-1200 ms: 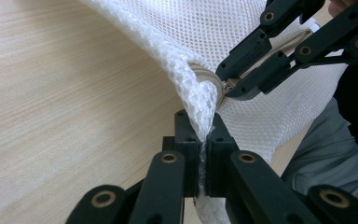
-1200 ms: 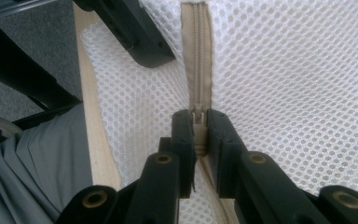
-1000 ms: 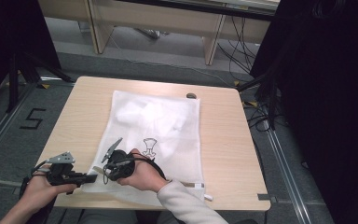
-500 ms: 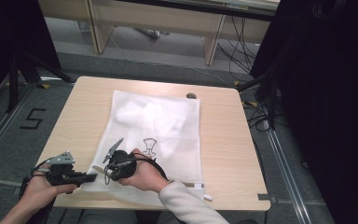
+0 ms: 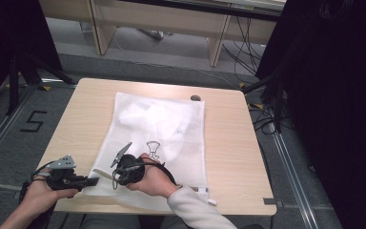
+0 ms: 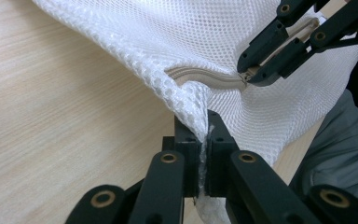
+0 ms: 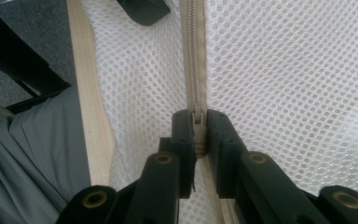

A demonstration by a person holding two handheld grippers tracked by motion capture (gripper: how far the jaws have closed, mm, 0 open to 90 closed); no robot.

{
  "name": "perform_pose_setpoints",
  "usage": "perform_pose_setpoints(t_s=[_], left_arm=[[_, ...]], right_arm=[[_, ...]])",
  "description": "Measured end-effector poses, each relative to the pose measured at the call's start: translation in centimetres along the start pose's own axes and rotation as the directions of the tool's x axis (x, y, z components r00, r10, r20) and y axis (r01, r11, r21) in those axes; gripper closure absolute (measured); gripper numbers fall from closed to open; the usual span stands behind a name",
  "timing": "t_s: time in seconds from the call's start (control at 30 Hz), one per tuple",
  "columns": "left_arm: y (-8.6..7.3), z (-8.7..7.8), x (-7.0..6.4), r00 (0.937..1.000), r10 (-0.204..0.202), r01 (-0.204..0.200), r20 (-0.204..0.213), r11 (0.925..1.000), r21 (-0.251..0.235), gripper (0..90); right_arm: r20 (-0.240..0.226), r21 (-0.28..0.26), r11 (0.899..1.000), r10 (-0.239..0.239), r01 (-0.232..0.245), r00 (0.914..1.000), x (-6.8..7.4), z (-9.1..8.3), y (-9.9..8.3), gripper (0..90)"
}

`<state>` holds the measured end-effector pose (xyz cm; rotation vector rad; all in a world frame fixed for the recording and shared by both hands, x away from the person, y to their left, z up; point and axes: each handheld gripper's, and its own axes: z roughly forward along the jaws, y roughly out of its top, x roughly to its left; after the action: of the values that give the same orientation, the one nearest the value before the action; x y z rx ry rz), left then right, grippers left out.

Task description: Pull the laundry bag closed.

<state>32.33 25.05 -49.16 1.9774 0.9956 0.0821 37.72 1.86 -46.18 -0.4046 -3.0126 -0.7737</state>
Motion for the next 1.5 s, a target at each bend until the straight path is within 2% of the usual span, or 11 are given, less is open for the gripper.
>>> perform_pose_setpoints(t_s=[0.1, 0.17, 0.3, 0.67, 0.7, 0.8, 0.87, 0.93, 1.07, 1.13, 1.5], left_arm=[[-0.1, 0.1, 0.0, 1.0000, 0.004, -0.004, -0.007, 0.9999, -0.012, 85.8], [-0.1, 0.1, 0.1, 1.0000, 0.007, -0.007, -0.006, 1.0000, 0.006, 85.8], [-0.2, 0.1, 0.1, 1.0000, 0.006, -0.006, -0.004, 0.9999, 0.013, 85.8], [-0.1, 0.1, -0.1, 0.9999, 0.012, -0.012, -0.010, 0.9999, 0.003, 85.8], [-0.2, 0.2, -0.1, 0.9999, 0.003, -0.004, -0.016, 0.9999, -0.012, 85.8], [-0.2, 0.2, -0.2, 0.9999, -0.002, 0.002, -0.015, 0.9999, -0.015, 85.8], [-0.3, 0.2, -0.1, 0.9999, 0.005, -0.005, -0.013, 0.9999, -0.010, 85.9], [-0.2, 0.1, 0.0, 1.0000, 0.006, -0.006, -0.004, 1.0000, 0.006, 85.8], [-0.2, 0.2, 0.0, 1.0000, 0.008, -0.008, -0.006, 0.9999, 0.013, 85.8], [-0.2, 0.2, 0.0, 0.9999, 0.009, -0.009, -0.010, 0.9999, 0.012, 85.8], [-0.3, 0.2, 0.0, 0.9999, 0.013, -0.013, -0.011, 0.9999, 0.011, 85.8]], right_arm=[[-0.003, 0.004, 1.000, 0.003, -0.003, 1.0000, -0.2, 0.0, -0.2, 82.4], [-0.011, 0.010, 0.999, 0.037, -0.037, 0.9993, -0.3, 0.0, -0.4, 82.4], [-0.030, -0.010, 1.000, 0.029, -0.029, 0.9991, -0.4, 0.4, -0.4, 82.4], [-0.018, -0.005, 1.000, 0.030, -0.030, 0.9994, -0.5, -0.1, -1.0, 82.3], [-0.040, -0.017, 0.998, 0.057, -0.058, 0.9976, -0.4, 0.0, -1.0, 82.3], [-0.029, -0.006, 0.999, 0.049, -0.049, 0.9984, -0.6, -0.1, -1.2, 82.3], [-0.036, -0.020, 0.997, 0.074, -0.075, 0.9966, -0.6, -0.2, -1.5, 82.4], [-0.024, -0.014, 0.998, 0.053, -0.053, 0.9983, -0.8, -0.3, -1.6, 82.4], [-0.052, -0.027, 0.996, 0.089, -0.091, 0.9947, -0.7, -0.1, -2.1, 82.4], [-0.056, -0.032, 0.997, 0.070, -0.072, 0.9960, -0.8, 0.0, -2.1, 82.4], [-0.059, -0.028, 0.996, 0.085, -0.087, 0.9946, -0.8, 0.0, -2.2, 82.4]])
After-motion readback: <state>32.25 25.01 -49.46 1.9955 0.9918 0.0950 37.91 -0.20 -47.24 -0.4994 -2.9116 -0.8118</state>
